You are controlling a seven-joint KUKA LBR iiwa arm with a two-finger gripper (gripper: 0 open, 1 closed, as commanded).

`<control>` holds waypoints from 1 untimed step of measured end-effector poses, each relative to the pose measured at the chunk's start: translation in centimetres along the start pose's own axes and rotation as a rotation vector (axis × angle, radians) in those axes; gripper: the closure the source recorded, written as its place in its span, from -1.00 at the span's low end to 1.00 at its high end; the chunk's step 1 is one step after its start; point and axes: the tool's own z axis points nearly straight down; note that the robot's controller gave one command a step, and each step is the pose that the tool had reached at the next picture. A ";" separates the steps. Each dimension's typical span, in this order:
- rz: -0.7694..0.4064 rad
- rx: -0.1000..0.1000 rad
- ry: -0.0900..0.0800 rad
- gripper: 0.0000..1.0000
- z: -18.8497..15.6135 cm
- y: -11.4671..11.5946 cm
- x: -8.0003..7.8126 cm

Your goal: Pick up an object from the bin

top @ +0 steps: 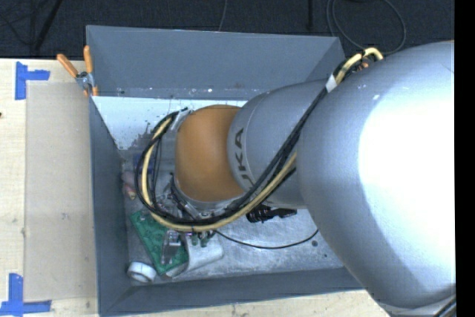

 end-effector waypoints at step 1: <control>-0.002 0.005 0.010 1.00 0.3 0.0 0.2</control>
Offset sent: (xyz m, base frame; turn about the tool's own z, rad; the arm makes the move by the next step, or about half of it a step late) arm 0.0000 0.0000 0.0000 0.0000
